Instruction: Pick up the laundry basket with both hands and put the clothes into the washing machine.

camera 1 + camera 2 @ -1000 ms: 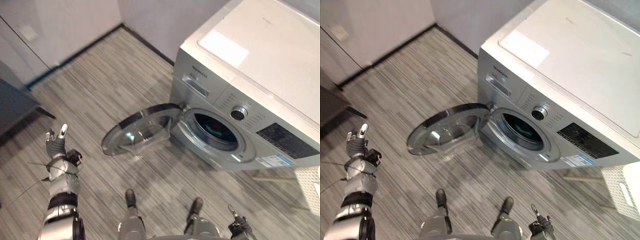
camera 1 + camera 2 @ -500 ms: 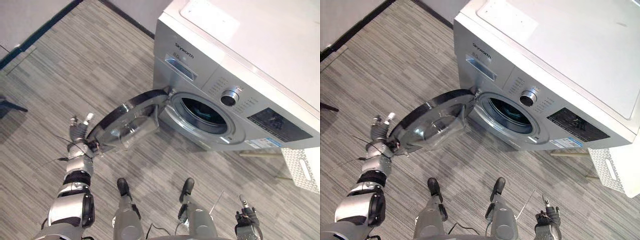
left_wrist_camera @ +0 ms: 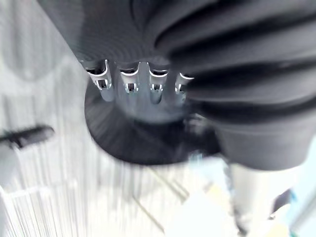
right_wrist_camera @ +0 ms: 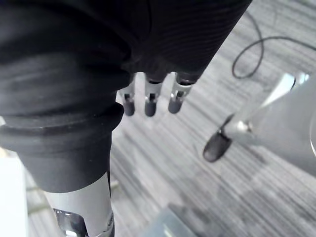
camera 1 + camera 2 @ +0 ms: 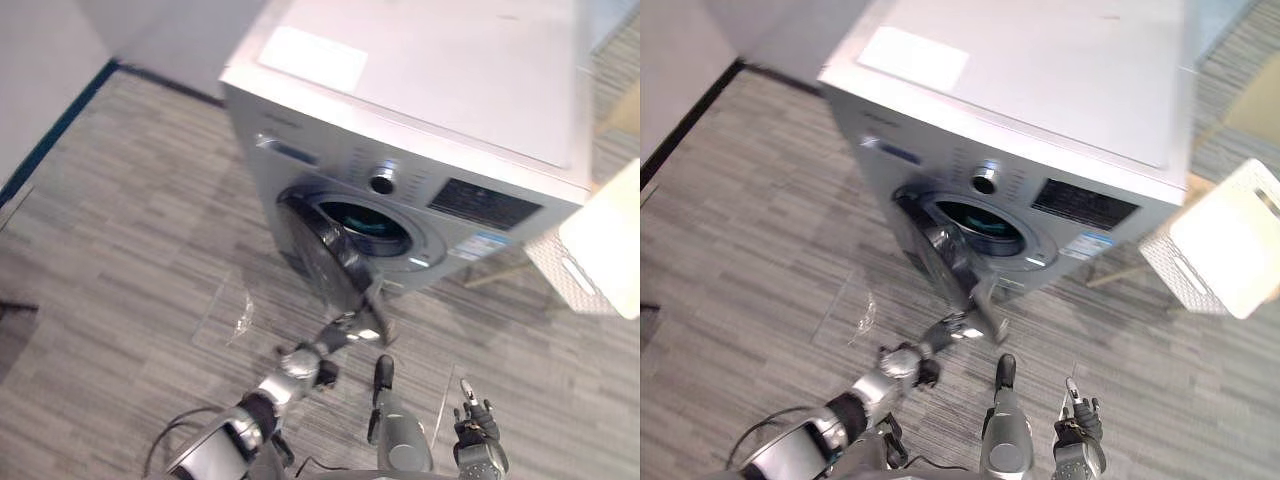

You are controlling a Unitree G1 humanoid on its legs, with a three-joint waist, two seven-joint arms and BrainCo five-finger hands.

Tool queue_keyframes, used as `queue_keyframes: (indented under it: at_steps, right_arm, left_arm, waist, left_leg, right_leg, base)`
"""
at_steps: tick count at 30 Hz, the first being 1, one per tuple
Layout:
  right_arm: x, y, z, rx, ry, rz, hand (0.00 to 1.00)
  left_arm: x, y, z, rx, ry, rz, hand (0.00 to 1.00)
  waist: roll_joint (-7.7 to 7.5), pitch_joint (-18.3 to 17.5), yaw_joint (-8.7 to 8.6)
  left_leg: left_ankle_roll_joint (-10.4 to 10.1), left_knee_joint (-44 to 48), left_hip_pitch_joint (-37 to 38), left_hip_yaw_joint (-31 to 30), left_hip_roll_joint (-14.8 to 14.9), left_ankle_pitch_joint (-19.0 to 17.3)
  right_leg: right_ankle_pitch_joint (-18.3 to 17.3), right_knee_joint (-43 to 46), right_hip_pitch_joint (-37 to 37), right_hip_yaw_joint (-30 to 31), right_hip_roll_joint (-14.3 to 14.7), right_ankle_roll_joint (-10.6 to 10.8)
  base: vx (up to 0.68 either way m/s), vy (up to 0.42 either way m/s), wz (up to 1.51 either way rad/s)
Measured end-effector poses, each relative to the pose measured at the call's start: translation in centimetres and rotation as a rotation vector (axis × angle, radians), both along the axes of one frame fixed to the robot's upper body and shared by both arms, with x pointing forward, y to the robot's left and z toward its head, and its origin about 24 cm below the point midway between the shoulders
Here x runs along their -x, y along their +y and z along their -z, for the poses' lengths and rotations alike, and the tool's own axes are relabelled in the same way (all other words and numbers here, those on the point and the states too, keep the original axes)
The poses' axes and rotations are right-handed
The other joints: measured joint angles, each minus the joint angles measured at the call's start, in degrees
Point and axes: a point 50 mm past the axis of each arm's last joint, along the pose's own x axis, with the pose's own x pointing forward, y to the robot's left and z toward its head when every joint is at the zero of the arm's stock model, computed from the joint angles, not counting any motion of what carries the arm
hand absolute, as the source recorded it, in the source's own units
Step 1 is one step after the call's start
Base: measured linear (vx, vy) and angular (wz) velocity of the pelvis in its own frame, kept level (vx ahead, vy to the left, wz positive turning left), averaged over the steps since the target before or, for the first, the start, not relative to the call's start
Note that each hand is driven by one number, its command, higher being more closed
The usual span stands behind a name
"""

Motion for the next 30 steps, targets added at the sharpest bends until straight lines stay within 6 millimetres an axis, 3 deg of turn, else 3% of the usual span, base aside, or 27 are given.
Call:
queue_keyframes:
  at_steps: [1, 2, 4, 7, 10, 14, 15, 16, 18, 19, 20, 21, 22, 24, 26, 30]
  right_arm:
    - [0.6, -0.6, 0.1, 0.016, 0.018, -0.003, 0.00]
    - [1.0, -0.9, 0.1, 0.023, 0.029, -0.002, 0.00]
    - [3.4, -2.0, 0.6, 0.048, 0.100, 0.021, 0.00]
    - [6.3, -2.7, 1.3, 0.040, 0.181, 0.094, 0.00]
    - [7.9, -2.7, 1.7, 0.037, 0.233, 0.110, 0.00]
    - [8.4, -1.5, 2.1, -0.003, 0.248, 0.115, 0.00]
    - [8.4, -1.1, 2.2, -0.016, 0.244, 0.114, 0.00]
    - [8.4, -1.0, 2.3, -0.022, 0.240, 0.112, 0.00]
    - [8.4, -0.4, 2.6, -0.047, 0.243, 0.098, 0.00]
    - [8.3, -0.3, 2.6, -0.054, 0.239, 0.095, 0.00]
    - [7.8, -0.2, 2.7, -0.062, 0.229, 0.085, 0.00]
    - [7.0, 0.0, 2.7, -0.068, 0.217, 0.066, 0.00]
    - [6.5, 0.0, 2.7, -0.067, 0.208, 0.056, 0.00]
    - [6.0, -0.2, 2.6, -0.065, 0.203, 0.041, 0.00]
    - [5.9, -0.8, 2.7, -0.055, 0.218, 0.027, 0.00]
    - [4.8, -1.2, 2.6, -0.039, 0.233, -0.034, 0.00]
  left_arm:
    - [-0.9, -2.3, -2.5, 0.068, -0.068, 0.034, 0.00]
    - [-1.3, -3.2, -3.7, 0.098, -0.104, 0.046, 0.00]
    - [-2.9, -4.5, -8.1, 0.196, -0.244, 0.048, 0.00]
    - [-5.2, -3.4, -10.9, 0.259, -0.318, -0.054, 0.00]
    - [-6.7, -1.0, -11.2, 0.266, -0.323, -0.165, 0.00]
    - [-6.0, 3.6, -6.4, 0.231, -0.191, -0.330, 0.00]
    - [-5.1, 5.5, -4.2, 0.208, -0.129, -0.396, 0.00]
    - [-4.6, 6.4, -3.1, 0.193, -0.102, -0.424, 0.00]
    - [-2.0, 10.1, 1.5, 0.090, 0.040, -0.535, 0.00]
    - [-1.2, 11.1, 2.7, 0.052, 0.079, -0.557, 0.00]
    - [0.4, 12.7, 4.6, 0.000, 0.149, -0.595, 0.00]
    - [3.2, 15.1, 7.3, -0.069, 0.264, -0.666, 0.00]
    - [4.5, 16.0, 8.2, -0.102, 0.307, -0.688, 0.00]
    - [9.0, 19.0, 10.9, -0.177, 0.459, -0.795, 0.00]
    - [12.9, 21.1, 12.4, -0.203, 0.584, -0.925, 0.00]
    - [19.1, 23.9, 13.7, -0.243, 0.749, -1.117, 0.00]
  waist:
    - [0.53, -0.45, -1.42]
    - [0.88, -0.58, -2.32]
    - [2.23, -1.35, -4.48]
    - [3.18, -1.87, -5.34]
    - [3.22, -1.87, -5.42]
    - [3.91, -2.37, -4.69]
    - [4.51, -2.73, -4.47]
    - [4.85, -2.91, -4.35]
    - [5.83, -3.53, -3.02]
    - [5.91, -3.54, -2.73]
    - [6.12, -3.65, -2.20]
    - [6.29, -3.76, -1.42]
    - [6.35, -3.75, -1.23]
    - [6.76, -4.00, 0.44]
    - [7.20, -4.36, 2.25]
    - [7.15, -5.77, 5.85]
  left_leg:
    - [-0.48, -0.04, 0.91, 2.05, 0.24, -0.48]
    - [-0.56, -0.03, 1.44, 2.90, 0.40, -0.59]
    - [-1.24, -0.19, 3.29, 5.57, 1.77, -1.10]
    - [-1.51, -0.99, 4.56, 5.77, 3.00, -1.25]
    - [-1.51, -0.93, 5.54, 5.60, 2.87, -1.21]
    - [-1.53, -0.73, 7.21, 3.77, 2.37, -1.23]
    - [-1.53, -0.62, 7.30, 3.28, 2.34, -1.23]
    - [-1.53, -0.52, 7.26, 2.75, 2.31, -1.23]
    - [-1.53, -0.04, 7.27, 1.18, 2.19, -1.24]
    - [-1.53, 0.16, 7.22, 0.70, 2.10, -1.24]
    - [-1.53, 0.28, 7.07, 0.03, 1.98, -1.24]
    - [-1.51, 0.26, 7.13, -0.91, 1.88, -1.25]
    - [-1.51, 0.25, 7.10, -1.19, 1.90, -1.25]
    - [-1.50, 0.24, 7.19, -3.30, 1.94, -1.26]
    - [-1.42, 0.11, 7.25, -5.62, 1.95, -1.30]
    - [-1.31, -0.02, 7.12, -8.71, 1.37, -1.27]
  right_leg:
    - [0.02, -0.13, -0.69, 1.94, 0.69, 0.01]
    - [0.05, -0.32, -0.70, 2.66, 1.10, 0.00]
    - [0.30, -0.87, -0.77, 5.41, 3.42, -0.13]
    - [0.38, -0.87, -0.69, 5.67, 5.06, -0.26]
    - [0.38, -0.81, 0.68, 5.06, 4.81, -0.28]
    - [0.37, -0.79, 4.02, 0.96, 3.47, -0.30]
    - [0.36, -0.80, 4.84, -0.05, 3.18, -0.31]
    - [0.35, -0.84, 5.20, -0.67, 3.00, -0.32]
    - [0.25, -1.57, 6.90, -2.96, 2.48, -0.48]
    - [0.25, -1.90, 7.41, -3.27, 2.26, -0.48]
    - [0.24, -2.58, 8.23, -4.28, 2.05, -0.49]
    - [-0.09, -3.00, 8.82, -5.26, 1.93, -1.03]
    - [-0.11, -3.08, 9.09, -5.80, 1.92, -1.03]
    - [-0.14, -3.87, 10.99, -7.70, 1.82, -1.05]
    - [-0.62, -3.88, 12.90, -10.10, 1.57, -1.45]
    - [-1.59, -3.31, 14.57, -12.55, 0.60, -1.07]
  base:
    - [0.08, -0.015, -0.85]
    - [0.11, -0.027, -0.86]
    - [0.11, -0.042, -0.82]
    - [0.10, -0.040, -0.37]
    - [0.03, -0.001, 0.08]
    - [-0.01, 0.016, 0.39]
    - [-0.01, 0.001, 0.32]
    - [-0.02, -0.006, 0.40]
    - [-0.03, -0.016, 0.33]
    - [-0.05, -0.028, 0.29]
    - [-0.06, -0.040, 0.28]
    - [-0.07, -0.044, 0.27]
    - [-0.08, -0.048, 0.26]
    - [-0.09, -0.046, 0.42]
    - [-0.09, -0.030, 0.56]
    - [-0.10, -0.011, 0.40]
